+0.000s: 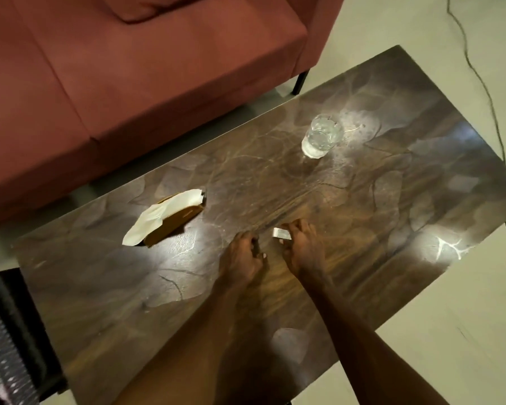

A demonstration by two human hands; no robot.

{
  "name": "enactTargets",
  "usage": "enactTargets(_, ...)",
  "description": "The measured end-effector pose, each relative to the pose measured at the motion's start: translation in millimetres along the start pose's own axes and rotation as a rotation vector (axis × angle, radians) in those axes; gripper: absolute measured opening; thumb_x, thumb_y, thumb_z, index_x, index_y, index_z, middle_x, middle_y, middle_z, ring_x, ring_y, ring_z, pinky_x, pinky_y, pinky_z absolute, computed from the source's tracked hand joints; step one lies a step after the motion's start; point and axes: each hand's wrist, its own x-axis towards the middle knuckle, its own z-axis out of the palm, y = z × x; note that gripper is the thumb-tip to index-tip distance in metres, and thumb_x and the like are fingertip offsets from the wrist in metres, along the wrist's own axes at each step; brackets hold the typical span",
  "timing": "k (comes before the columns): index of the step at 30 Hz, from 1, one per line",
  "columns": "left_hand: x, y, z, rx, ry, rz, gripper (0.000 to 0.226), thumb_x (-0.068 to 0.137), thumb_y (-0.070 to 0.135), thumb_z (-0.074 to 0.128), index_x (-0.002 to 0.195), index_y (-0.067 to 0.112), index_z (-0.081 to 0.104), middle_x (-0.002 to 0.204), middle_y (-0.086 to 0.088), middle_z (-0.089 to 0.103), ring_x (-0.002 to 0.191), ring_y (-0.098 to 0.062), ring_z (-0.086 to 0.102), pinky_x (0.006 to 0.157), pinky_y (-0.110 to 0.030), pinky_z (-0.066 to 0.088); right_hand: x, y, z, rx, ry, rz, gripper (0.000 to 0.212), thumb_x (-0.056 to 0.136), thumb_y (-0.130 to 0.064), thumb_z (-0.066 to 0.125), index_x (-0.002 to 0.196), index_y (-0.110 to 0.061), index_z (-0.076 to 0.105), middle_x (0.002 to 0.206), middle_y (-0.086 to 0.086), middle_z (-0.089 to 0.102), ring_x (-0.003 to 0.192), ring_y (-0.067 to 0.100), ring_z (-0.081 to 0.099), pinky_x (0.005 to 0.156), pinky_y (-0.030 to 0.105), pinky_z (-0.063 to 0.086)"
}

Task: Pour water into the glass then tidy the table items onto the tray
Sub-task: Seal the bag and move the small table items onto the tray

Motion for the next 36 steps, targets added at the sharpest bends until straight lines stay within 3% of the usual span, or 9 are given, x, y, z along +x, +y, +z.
enactTargets(7, -40, -63, -57, -0.085, 0.18, -0.104, 0.043, 0.085, 0.024, 0.066, 0.127, 0.022, 0.053, 0.128, 0.002, 0.056, 0.116, -0.02, 0.056, 0.101, -0.04, 0.048, -17, -90, 23, 0.024, -0.045, -0.19, 0.049, 0.08, -0.024, 0.066, 0.128, -0.019, 0.06, 0.119, 0.006, 0.056, 0.11, 0.028, 0.052, 0.095, 0.041, 0.043)
enactTargets(15, -136, -183, -136, -0.16, 0.432, -0.263, 0.046, 0.083, 0.015, 0.065, 0.127, 0.023, 0.053, 0.125, 0.001, 0.058, 0.108, -0.021, 0.06, 0.091, -0.039, 0.051, -80, -242, 77, 0.03, -0.208, -0.561, 0.052, 0.069, -0.017, 0.066, 0.121, -0.016, 0.062, 0.116, 0.004, 0.058, 0.108, 0.026, 0.054, 0.095, 0.038, 0.045)
enactTargets(24, -261, -309, -184, -0.255, 0.736, -0.498, 0.019, 0.093, 0.027, 0.055, 0.106, 0.014, 0.06, 0.106, -0.007, 0.064, 0.097, -0.028, 0.062, 0.078, -0.036, 0.045, -169, -394, 157, 0.052, -0.261, -0.897, 0.026, 0.079, -0.03, 0.064, 0.105, -0.028, 0.066, 0.101, -0.006, 0.061, 0.093, 0.017, 0.055, 0.083, 0.034, 0.046)
enactTargets(30, -301, -347, -177, -0.326, 0.739, -0.6, 0.02, 0.089, 0.03, 0.056, 0.097, 0.012, 0.06, 0.1, -0.01, 0.067, 0.095, -0.03, 0.063, 0.077, -0.039, 0.052, -191, -456, 193, -0.289, -0.418, -1.15, 0.036, 0.075, -0.029, 0.069, 0.111, -0.024, 0.068, 0.117, 0.0, 0.066, 0.111, 0.025, 0.056, 0.092, 0.037, 0.037)
enactTargets(36, -308, -365, -163, -0.367, 0.721, -0.675, 0.018, 0.082, 0.027, 0.058, 0.091, 0.012, 0.063, 0.094, -0.011, 0.069, 0.09, -0.034, 0.065, 0.074, -0.038, 0.054, -197, -474, 218, -0.57, -0.359, -1.39, 0.032, 0.081, -0.025, 0.068, 0.113, -0.028, 0.071, 0.116, 0.005, 0.061, 0.114, 0.031, 0.049, 0.092, 0.041, 0.031)
